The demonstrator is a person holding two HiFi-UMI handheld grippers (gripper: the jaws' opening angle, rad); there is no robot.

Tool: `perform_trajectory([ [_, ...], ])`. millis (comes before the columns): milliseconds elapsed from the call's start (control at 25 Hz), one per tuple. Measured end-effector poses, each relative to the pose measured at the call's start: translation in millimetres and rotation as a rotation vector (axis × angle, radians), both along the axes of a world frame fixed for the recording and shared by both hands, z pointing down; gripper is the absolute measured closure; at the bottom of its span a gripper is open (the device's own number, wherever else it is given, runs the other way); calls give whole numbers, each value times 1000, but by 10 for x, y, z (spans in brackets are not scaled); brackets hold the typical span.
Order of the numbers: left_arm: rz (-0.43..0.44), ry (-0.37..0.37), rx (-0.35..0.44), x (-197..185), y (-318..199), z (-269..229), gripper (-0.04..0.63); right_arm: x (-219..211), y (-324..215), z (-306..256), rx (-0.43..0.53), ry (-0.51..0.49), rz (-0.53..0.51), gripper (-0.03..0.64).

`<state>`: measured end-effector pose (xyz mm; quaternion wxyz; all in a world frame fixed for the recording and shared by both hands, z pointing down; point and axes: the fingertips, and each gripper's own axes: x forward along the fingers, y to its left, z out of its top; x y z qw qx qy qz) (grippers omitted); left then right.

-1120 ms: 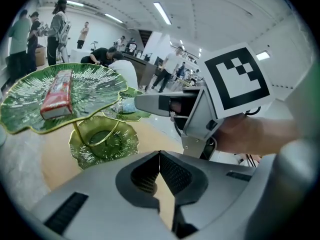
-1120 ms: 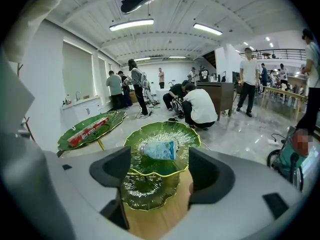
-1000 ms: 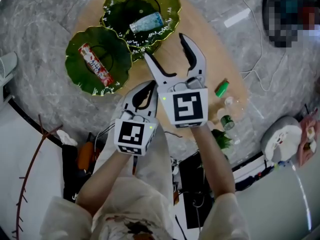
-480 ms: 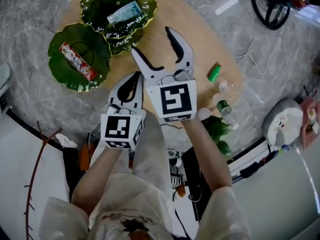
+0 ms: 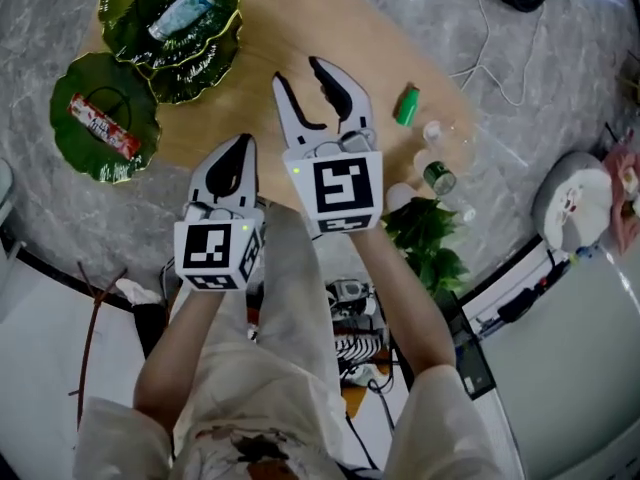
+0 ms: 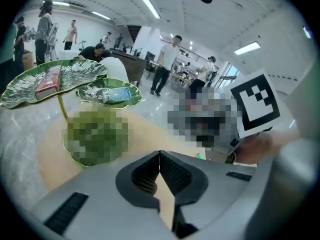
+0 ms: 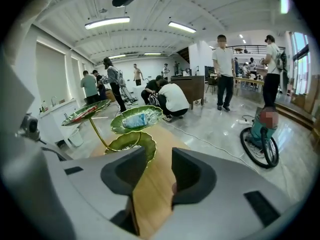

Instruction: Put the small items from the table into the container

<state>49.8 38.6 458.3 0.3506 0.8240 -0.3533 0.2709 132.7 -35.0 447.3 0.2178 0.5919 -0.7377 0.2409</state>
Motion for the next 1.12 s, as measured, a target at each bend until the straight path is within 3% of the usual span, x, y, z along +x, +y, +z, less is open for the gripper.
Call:
perform_trajectory([
  [280, 59, -1, -19, 153, 210, 43, 588, 442, 497, 199, -69, 37, 143, 607],
  [960, 142, -28, -24, 466, 499, 204, 588, 1105, 1286, 683, -149, 23, 334, 606],
  [1120, 160, -34, -33, 534, 565, 270, 588, 1289, 1412, 853, -169, 31, 395, 536],
])
